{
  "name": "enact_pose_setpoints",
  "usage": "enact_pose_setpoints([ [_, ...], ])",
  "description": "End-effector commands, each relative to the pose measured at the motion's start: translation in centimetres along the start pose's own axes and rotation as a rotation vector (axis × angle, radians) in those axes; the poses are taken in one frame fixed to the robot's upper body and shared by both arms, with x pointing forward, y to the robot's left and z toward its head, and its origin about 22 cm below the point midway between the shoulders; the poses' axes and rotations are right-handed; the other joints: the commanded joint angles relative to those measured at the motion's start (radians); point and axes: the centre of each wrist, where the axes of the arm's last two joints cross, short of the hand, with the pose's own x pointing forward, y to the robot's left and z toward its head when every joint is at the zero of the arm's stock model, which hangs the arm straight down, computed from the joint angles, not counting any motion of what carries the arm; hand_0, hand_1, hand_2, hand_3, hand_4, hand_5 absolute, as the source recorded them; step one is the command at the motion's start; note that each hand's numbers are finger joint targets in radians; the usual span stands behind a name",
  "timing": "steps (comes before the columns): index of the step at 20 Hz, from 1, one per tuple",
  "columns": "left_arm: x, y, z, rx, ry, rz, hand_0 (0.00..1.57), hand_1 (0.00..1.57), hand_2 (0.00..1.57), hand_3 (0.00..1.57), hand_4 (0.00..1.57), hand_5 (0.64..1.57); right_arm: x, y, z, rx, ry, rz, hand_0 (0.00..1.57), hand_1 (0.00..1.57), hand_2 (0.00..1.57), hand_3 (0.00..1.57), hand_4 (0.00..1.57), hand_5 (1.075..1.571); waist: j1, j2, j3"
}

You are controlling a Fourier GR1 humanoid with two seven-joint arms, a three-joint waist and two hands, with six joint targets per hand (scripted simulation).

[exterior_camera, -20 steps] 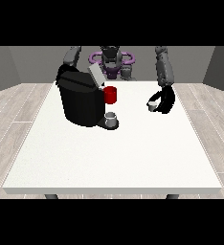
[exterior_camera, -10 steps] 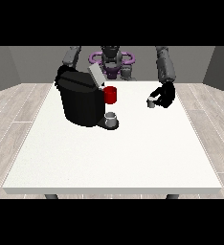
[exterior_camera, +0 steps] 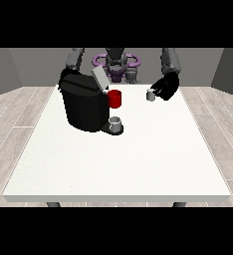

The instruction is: Insert the coffee pod into the coffee machine and close the lid

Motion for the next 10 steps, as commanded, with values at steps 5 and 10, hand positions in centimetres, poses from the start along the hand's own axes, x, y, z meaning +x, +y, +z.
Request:
enact_pose_setpoints([
  [5, 4.1, 1.3, -2.4, -0.02, -0.012, 0.001, 1.23, 1.23, 1.32, 1.29, 0.57, 1.571, -0.9, -0.3, 0.0, 0.022, 0.021, -0.013, 0.0, 0.0, 0.0, 0.0, 0.48, 1.571, -0.022, -0.039, -0.0001],
  [10, 3.7, 3.3, -2.3, 0.051, -0.012, -0.041, 1.26, 1.26, 1.33, 1.28, 0.54, 1.571, -0.3, 1.4, 1.1, 0.084, -0.025, -0.024, 0.0, 0.0, 0.0, 0.0, 0.5, 1.571, -0.085, -0.021, -0.0005],
])
